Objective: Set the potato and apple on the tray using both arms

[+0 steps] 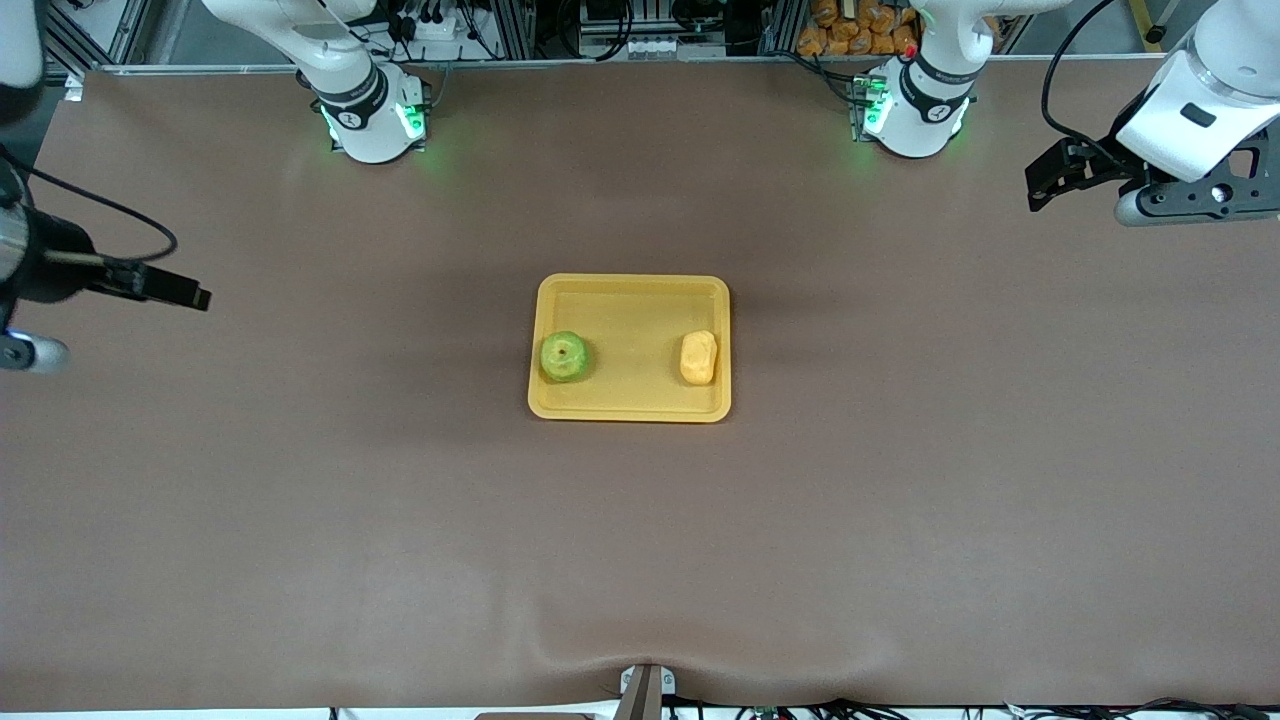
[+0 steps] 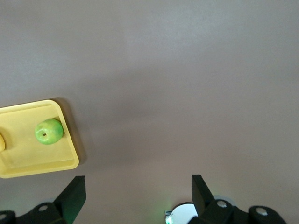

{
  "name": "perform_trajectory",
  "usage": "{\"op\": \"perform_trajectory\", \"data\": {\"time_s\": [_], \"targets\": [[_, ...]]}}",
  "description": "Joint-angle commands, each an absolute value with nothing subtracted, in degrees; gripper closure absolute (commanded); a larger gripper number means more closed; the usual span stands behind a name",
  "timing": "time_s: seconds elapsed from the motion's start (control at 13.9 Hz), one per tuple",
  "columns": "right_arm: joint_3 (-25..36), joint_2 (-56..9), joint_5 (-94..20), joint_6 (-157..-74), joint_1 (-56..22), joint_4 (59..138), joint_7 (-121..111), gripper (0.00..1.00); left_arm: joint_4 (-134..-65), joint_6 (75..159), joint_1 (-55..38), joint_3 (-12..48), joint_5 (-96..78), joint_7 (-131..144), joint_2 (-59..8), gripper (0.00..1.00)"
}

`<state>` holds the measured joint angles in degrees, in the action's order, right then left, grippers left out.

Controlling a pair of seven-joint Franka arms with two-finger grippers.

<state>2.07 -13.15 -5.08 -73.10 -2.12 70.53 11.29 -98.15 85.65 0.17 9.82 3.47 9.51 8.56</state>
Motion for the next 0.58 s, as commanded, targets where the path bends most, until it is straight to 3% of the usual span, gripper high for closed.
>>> {"op": "perform_trajectory", "data": {"time_s": [0.0,0.5], "targets": [[1.2,-7.6,-4.3,-73.9,1.7,76.1,4.2,0.0,-99.5,86.0,1.0,10.2,2.4,8.2,9.6,0.0],[0.7,6.4,-1.7,-81.5,1.9,91.7,3.5,0.0,-98.7,85.9,0.8,10.3,2.5,8.2,9.7,0.0]]}}
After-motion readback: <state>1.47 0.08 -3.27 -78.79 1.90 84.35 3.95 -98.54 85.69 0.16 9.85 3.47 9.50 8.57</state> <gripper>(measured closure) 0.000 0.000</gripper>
